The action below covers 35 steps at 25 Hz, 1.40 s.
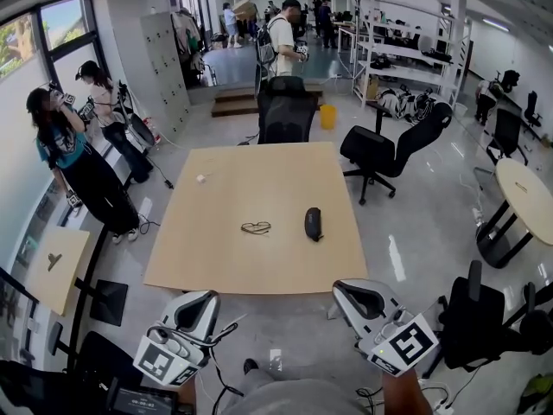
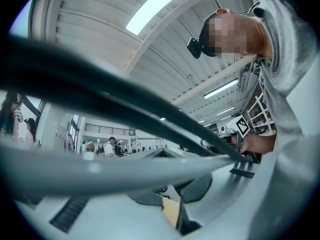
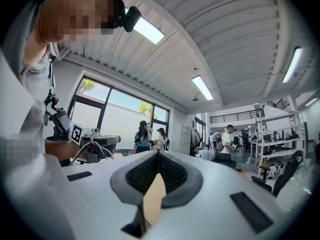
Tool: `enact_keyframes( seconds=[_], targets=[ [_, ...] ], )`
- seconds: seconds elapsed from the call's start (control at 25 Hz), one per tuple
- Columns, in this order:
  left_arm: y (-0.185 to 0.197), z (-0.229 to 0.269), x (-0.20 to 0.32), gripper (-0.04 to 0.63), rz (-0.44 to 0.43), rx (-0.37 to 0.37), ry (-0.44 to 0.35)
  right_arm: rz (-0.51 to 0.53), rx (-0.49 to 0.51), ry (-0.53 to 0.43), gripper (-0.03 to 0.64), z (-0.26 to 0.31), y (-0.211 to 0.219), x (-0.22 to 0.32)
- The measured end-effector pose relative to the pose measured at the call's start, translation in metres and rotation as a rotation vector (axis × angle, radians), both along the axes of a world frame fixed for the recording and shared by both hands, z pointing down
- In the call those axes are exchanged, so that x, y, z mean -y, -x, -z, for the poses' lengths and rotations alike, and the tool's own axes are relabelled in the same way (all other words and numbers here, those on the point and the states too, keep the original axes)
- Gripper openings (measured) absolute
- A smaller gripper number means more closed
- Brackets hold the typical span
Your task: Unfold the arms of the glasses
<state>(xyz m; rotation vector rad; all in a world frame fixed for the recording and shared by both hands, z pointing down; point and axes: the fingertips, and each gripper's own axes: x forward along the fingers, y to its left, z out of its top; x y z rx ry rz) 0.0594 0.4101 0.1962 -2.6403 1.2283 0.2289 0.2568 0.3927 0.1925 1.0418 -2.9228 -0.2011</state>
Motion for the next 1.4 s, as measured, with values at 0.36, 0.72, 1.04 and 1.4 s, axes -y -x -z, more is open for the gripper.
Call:
enact_keyframes(
  seconds=[0.36,0.72,1.04,1.4],
  targets=[
    [0.031,-0.015,0.053,0.006,0.006,0.01,0.019,0.005,-0.007,0.056,0.009,-0.023,0.038,0.051],
    [0.098,-0.036,0.152,0.006,0.001,-0.008,0.026,-0.013,0.0,0.065,0.009,-0.043,0.106,0.151],
    [0.185,-0.044,0.269,0.006,-0.044,-0.031,0.058,-0.072,-0.01,0.079,0.009,-0.049,0.189,0.263],
    [0.201,-0.056,0.354,0.006,-0.107,-0.039,0.089,-0.134,-0.038,0.09,0.009,-0.05,0.209,0.341]
  ],
)
